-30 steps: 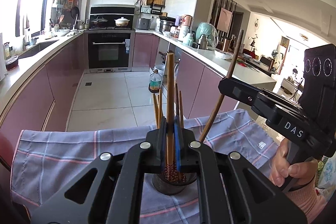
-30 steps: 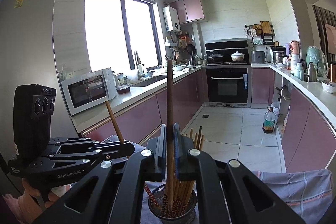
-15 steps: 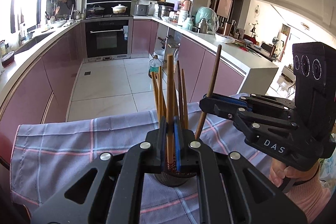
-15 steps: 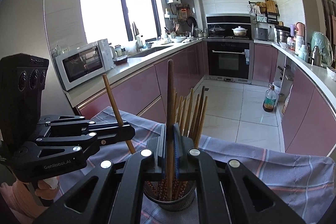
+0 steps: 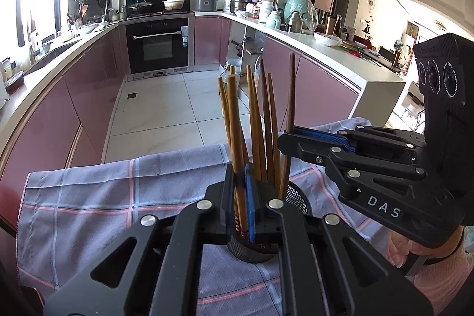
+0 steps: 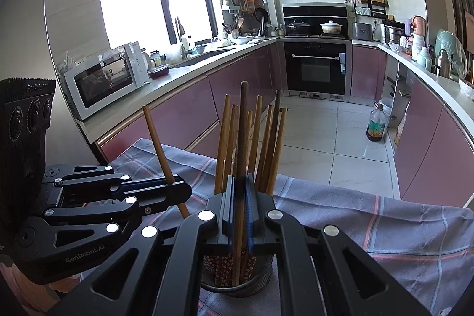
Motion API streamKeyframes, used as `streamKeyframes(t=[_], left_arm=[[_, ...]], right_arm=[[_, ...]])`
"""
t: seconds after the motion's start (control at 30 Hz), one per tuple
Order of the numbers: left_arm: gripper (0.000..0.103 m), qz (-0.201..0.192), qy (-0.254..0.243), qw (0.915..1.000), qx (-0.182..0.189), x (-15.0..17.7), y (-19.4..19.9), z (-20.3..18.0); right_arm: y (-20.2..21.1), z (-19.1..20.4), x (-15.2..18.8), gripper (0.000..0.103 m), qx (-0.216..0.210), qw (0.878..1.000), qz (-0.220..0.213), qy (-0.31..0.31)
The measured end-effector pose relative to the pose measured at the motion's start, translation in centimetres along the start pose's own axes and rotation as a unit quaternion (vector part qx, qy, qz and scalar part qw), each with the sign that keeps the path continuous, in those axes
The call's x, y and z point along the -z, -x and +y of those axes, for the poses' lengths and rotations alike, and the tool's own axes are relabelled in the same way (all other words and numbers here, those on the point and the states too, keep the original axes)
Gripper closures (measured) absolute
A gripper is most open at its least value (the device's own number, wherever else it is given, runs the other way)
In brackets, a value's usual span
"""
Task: Organize utensils
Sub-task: 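Open both tools and withdraw them back from the mesh cup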
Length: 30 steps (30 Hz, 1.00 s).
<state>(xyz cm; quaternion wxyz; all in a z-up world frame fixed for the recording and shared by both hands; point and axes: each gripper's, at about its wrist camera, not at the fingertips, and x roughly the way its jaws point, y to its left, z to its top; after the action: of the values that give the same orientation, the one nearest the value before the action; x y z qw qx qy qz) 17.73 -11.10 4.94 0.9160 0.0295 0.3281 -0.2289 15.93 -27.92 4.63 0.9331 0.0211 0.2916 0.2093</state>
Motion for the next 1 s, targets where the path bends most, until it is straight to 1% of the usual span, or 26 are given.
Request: streamKeyframes(t=[0.17, 0.23, 0.27, 0.3, 0.33, 0.37, 0.4, 0.43, 0.47, 0.5, 0.53, 0.57, 0.6, 0.63, 0.7, 0.73, 0.77, 0.8, 0.83, 0.9, 0.93, 1.0], left_arm=[[0.094, 0.000, 0.003, 1.0000, -0.007, 0.3, -0.5, 0.1], [0.088, -0.003, 0.005, 0.9999, -0.012, 0.4, -0.5, 0.3], [0.082, -0.005, 0.005, 0.9999, -0.014, 0.5, -0.6, 0.3], [0.073, -0.008, 0.006, 0.9998, -0.019, 0.6, -0.5, 0.4], [0.069, -0.013, 0.007, 0.9996, -0.023, 0.7, -0.4, 0.5], [0.062, -0.017, 0.009, 0.9995, -0.025, 0.9, -0.3, 0.6], [0.058, -0.021, 0.012, 0.9994, -0.026, 1.1, -0.2, 0.8], [0.056, -0.025, 0.017, 0.9991, -0.029, 1.4, 0.0, 1.0], [0.053, -0.029, 0.020, 0.9988, -0.033, 1.7, 0.1, 1.1], [0.048, -0.034, 0.022, 0.9985, -0.038, 2.0, 0.4, 1.2], [0.044, -0.040, 0.023, 0.9980, -0.042, 2.4, 0.6, 1.3], [0.037, -0.045, 0.025, 0.9975, -0.048, 2.7, 0.9, 1.5], [0.030, -0.051, 0.028, 0.9968, -0.055, 3.2, 1.2, 1.7], [0.027, -0.057, 0.031, 0.9962, -0.059, 3.6, 1.5, 1.9], [0.013, -0.069, 0.035, 0.9944, -0.072, 4.3, 2.2, 2.4], [0.011, -0.077, 0.035, 0.9931, -0.081, 4.9, 2.6, 2.5], [0.008, -0.082, 0.034, 0.9922, -0.087, 5.4, 3.0, 2.7], [0.006, -0.086, 0.033, 0.9913, -0.094, 5.9, 3.3, 2.8], [0.006, -0.091, 0.033, 0.9903, -0.100, 6.5, 3.7, 2.9], [0.006, -0.099, 0.032, 0.9880, -0.114, 7.6, 4.5, 3.1], [0.006, -0.102, 0.034, 0.9867, -0.121, 8.1, 4.9, 3.3], [0.006, -0.110, 0.041, 0.9847, -0.129, 9.5, 6.1, 4.1]], right_arm=[[-0.3, -0.4, 0.2, 0.097, -0.001, 1.000, 0.001, -0.007], [-0.4, -0.5, 0.3, 0.095, -0.001, 1.000, 0.000, -0.009], [-0.4, -0.5, 0.5, 0.090, -0.003, 1.000, 0.000, -0.011], [-0.3, -0.5, 0.6, 0.085, -0.004, 1.000, -0.001, -0.012], [-0.2, -0.5, 0.7, 0.083, -0.005, 1.000, -0.002, -0.013], [-0.1, -0.4, 0.9, 0.082, -0.006, 1.000, -0.004, -0.014], [0.0, -0.3, 1.0, 0.078, -0.008, 1.000, -0.006, -0.015], [0.2, -0.3, 1.1, 0.073, -0.008, 1.000, -0.008, -0.017], [0.4, -0.3, 1.3, 0.066, -0.006, 1.000, -0.013, -0.018], [0.6, -0.2, 1.4, 0.061, -0.003, 1.000, -0.017, -0.018], [0.9, -0.1, 1.7, 0.060, -0.001, 1.000, -0.022, -0.020], [1.2, 0.0, 2.0, 0.056, 0.000, 0.999, -0.026, -0.022], [1.4, 0.0, 2.2, 0.051, -0.001, 0.999, -0.029, -0.024], [1.6, 0.0, 2.5, 0.047, 0.002, 0.999, -0.034, -0.027], [2.0, 0.1, 3.3, 0.034, 0.007, 0.999, -0.043, -0.030], [2.2, 0.2, 3.6, 0.030, 0.009, 0.998, -0.047, -0.031], [2.4, 0.3, 4.0, 0.024, 0.013, 0.998, -0.052, -0.031], [2.6, 0.5, 4.3, 0.023, 0.017, 0.998, -0.056, -0.029], [2.8, 0.7, 4.7, 0.022, 0.020, 0.998, -0.060, -0.026], [3.2, 1.0, 5.3, 0.010, 0.025, 0.997, -0.071, -0.026], [3.4, 1.2, 5.6, 0.008, 0.026, 0.996, -0.076, -0.025], [3.8, 1.7, 6.2, 0.007, 0.034, 0.995, -0.090, -0.023]])
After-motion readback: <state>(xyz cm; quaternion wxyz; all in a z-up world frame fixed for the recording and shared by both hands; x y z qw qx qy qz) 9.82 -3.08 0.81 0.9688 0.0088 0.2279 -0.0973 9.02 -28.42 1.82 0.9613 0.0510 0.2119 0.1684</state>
